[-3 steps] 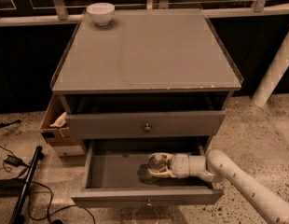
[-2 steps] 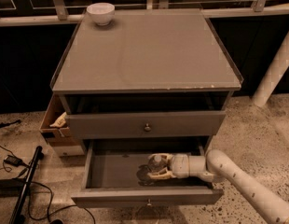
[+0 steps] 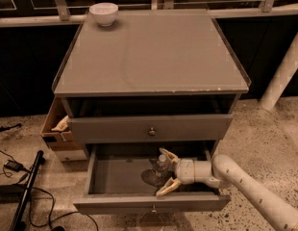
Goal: Place water bottle into middle drawer
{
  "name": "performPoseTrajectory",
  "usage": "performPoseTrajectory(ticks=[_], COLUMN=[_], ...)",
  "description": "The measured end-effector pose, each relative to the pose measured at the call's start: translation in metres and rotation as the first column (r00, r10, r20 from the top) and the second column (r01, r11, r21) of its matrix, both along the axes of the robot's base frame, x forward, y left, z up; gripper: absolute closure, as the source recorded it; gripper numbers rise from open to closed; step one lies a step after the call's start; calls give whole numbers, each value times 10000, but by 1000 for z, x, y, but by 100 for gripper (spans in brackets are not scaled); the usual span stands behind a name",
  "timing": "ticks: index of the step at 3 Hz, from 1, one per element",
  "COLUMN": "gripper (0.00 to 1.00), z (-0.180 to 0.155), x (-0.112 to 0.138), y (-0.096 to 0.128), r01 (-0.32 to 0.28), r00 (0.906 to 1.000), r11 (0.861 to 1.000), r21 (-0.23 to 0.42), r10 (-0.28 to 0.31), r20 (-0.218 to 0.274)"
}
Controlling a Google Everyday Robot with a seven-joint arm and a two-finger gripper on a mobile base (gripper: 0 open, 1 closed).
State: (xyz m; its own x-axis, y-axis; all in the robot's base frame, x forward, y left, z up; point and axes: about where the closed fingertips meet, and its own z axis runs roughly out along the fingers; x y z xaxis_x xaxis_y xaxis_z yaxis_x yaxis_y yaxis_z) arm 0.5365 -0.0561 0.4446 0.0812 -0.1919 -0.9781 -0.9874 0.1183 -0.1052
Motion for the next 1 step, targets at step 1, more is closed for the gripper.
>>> performPoseTrajectory(ticks=[1], gripper=[0], z=[0], x=[0], y=[0], r01=[0], r00=[10000], r11=[10000], r21=[0], r10=[0], r20=[0])
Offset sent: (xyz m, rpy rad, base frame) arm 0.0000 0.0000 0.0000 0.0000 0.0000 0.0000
